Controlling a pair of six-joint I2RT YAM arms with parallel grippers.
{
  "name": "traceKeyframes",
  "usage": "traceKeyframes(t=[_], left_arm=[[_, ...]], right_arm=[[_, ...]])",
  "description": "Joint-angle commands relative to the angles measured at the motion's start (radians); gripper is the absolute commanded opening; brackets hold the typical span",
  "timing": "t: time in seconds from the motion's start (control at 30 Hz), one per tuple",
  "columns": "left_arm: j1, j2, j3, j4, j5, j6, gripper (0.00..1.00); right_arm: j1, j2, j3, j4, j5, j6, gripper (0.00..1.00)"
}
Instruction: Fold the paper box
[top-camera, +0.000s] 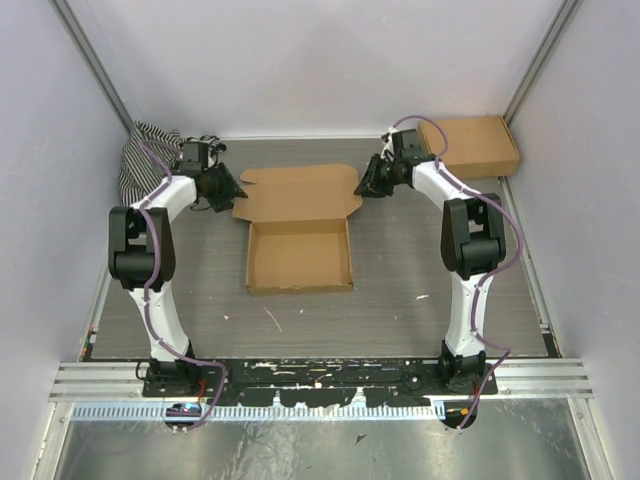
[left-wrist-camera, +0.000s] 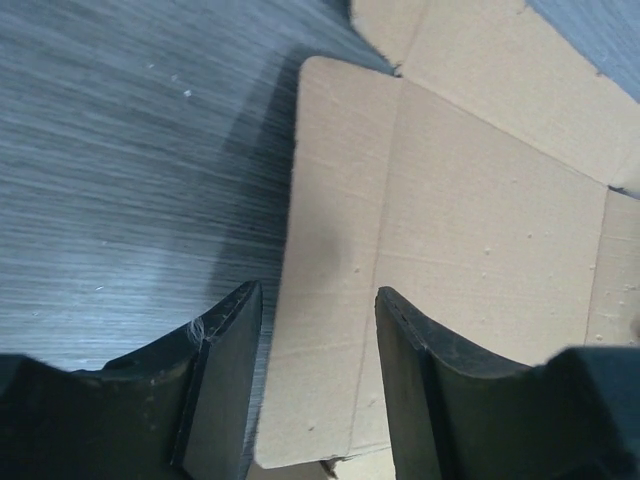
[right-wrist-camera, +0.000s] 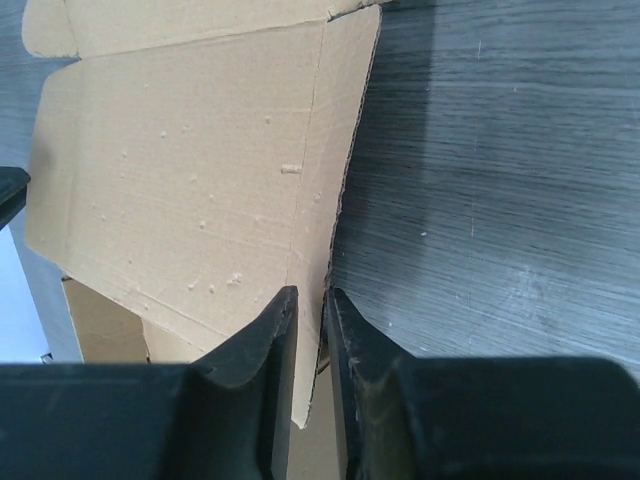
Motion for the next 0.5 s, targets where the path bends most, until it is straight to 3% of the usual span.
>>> traceKeyframes(t=[0.0,0.47], left_arm=[[-0.023,0.011,0.071,0.011,0.025,0.025,0.55],[-0.066,0.075,0.194,-0.074,0.015,0.075,0.53]], right_arm=[[0.000,0.008,0.058,-0.008,-0.017,-0.018,0.23],[0.005,0.050,0.149,-0.125,0.016,-0.063,0.21]])
